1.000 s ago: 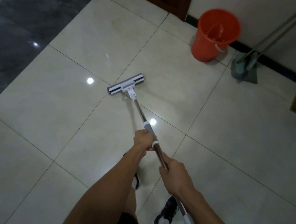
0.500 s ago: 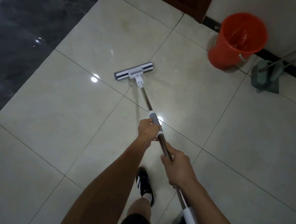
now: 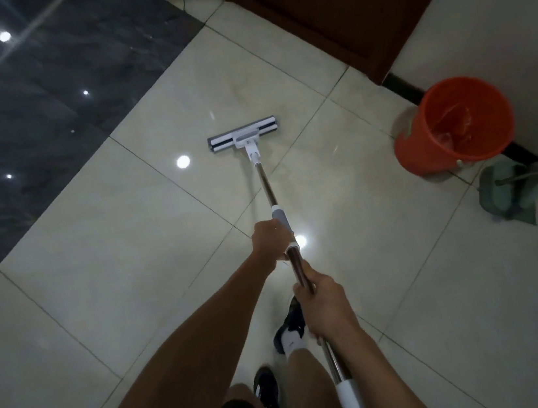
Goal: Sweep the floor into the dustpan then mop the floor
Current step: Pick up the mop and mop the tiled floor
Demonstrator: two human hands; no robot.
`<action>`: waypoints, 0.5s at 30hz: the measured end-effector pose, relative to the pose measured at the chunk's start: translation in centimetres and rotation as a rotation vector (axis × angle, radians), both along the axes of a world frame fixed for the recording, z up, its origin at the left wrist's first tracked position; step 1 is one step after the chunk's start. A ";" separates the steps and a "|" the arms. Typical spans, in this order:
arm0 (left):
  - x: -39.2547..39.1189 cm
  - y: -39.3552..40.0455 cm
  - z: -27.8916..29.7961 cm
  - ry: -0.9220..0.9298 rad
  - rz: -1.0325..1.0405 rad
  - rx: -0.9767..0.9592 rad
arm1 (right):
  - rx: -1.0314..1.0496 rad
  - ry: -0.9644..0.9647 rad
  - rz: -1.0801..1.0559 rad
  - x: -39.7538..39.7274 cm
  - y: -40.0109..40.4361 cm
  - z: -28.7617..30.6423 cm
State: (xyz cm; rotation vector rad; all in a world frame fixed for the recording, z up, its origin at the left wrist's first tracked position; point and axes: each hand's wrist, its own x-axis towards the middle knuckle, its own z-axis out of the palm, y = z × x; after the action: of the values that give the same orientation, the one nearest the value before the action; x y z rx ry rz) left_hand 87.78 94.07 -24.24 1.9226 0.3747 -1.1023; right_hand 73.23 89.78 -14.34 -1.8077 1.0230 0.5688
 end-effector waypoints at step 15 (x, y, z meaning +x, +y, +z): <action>20.5 -8.9 0.0 -0.006 0.162 0.061 | 0.026 -0.003 0.039 21.2 -9.2 -0.4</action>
State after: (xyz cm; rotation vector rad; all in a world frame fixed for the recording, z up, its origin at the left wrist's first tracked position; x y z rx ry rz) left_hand 108.30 85.14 -24.25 1.9120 0.5566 -0.9884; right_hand 94.40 80.54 -14.72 -1.8083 0.9754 0.6001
